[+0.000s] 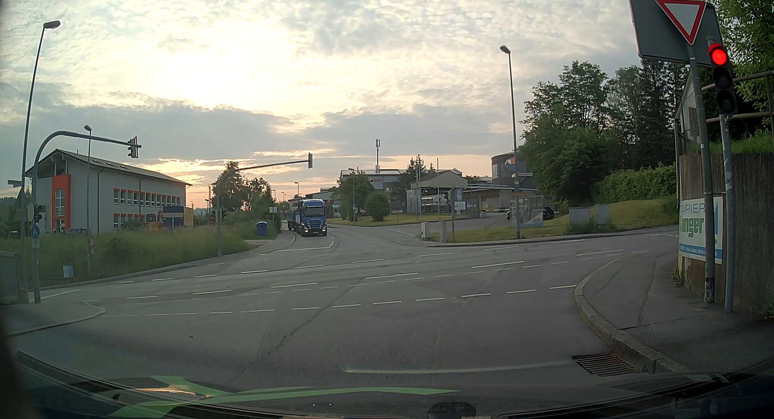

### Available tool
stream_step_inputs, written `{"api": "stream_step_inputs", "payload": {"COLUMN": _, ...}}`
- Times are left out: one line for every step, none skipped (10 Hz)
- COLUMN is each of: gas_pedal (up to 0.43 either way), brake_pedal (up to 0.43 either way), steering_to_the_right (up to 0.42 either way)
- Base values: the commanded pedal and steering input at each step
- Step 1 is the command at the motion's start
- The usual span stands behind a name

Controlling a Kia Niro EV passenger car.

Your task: Follow the waypoints while adhering to traffic rules and regulations

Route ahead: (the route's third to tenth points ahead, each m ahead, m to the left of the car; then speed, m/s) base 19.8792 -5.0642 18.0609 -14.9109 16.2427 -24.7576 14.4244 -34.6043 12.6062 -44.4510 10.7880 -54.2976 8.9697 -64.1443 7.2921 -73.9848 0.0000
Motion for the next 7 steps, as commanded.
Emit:
{"api": "stream_step_inputs", "payload": {"gas_pedal": 0.000, "brake_pedal": 0.396, "steering_to_the_right": 0.004}}
{"api": "stream_step_inputs", "payload": {"gas_pedal": 0.000, "brake_pedal": 0.396, "steering_to_the_right": 0.004}}
{"api": "stream_step_inputs", "payload": {"gas_pedal": 0.000, "brake_pedal": 0.396, "steering_to_the_right": 0.004}}
{"api": "stream_step_inputs", "payload": {"gas_pedal": 0.000, "brake_pedal": 0.396, "steering_to_the_right": 0.004}}
{"api": "stream_step_inputs", "payload": {"gas_pedal": 0.000, "brake_pedal": 0.402, "steering_to_the_right": 0.004}}
{"api": "stream_step_inputs", "payload": {"gas_pedal": 0.000, "brake_pedal": 0.396, "steering_to_the_right": 0.004}}
{"api": "stream_step_inputs", "payload": {"gas_pedal": 0.000, "brake_pedal": 0.396, "steering_to_the_right": 0.004}}
